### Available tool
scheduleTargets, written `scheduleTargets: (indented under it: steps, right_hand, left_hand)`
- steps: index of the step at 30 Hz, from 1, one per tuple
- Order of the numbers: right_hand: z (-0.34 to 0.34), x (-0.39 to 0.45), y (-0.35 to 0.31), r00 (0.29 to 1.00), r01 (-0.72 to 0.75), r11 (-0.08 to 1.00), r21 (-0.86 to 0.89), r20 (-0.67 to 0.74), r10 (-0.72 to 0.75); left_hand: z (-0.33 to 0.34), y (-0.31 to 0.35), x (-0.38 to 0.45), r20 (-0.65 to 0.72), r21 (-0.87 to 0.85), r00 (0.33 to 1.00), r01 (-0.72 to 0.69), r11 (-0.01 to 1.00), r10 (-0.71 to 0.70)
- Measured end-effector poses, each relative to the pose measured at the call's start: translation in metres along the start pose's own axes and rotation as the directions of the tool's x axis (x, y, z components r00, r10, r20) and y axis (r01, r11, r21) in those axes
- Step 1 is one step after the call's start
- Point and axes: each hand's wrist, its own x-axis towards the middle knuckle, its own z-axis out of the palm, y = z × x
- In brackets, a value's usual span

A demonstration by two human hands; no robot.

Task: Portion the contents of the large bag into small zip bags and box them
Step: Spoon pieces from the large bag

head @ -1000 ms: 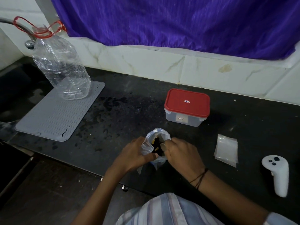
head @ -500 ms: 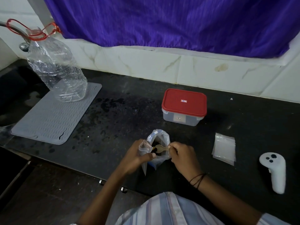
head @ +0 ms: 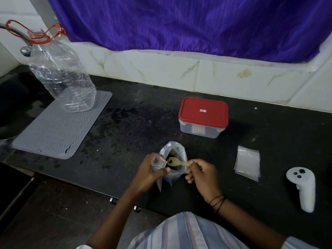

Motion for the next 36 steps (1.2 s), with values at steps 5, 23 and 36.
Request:
scheduleTargets:
  steps: [5,23,36]
  right_hand:
    - [-0.005,-0.002,-0.005,1.000,-0.018,0.998,0.066,-0.024,0.019]
    - [-0.019,-0.032,-0.073,0.741,0.656,0.564,-0.502,0.286,-0.607]
    - [-0.031,-0.009,-0.061,0.639,0.676,0.409,-0.614,0.211,-0.740]
  left_hand:
    - [-0.002,0.004,-0.003,-0.049,0.098,0.996,-0.074,0.992,0.079]
    - [0.007,0.017,0.001,-0.063,0.538,0.884,-0.361,0.762,0.463]
    - [0.002,0.014,-0.004,-0.222,0.504,0.917,-0.182,0.844,0.331]
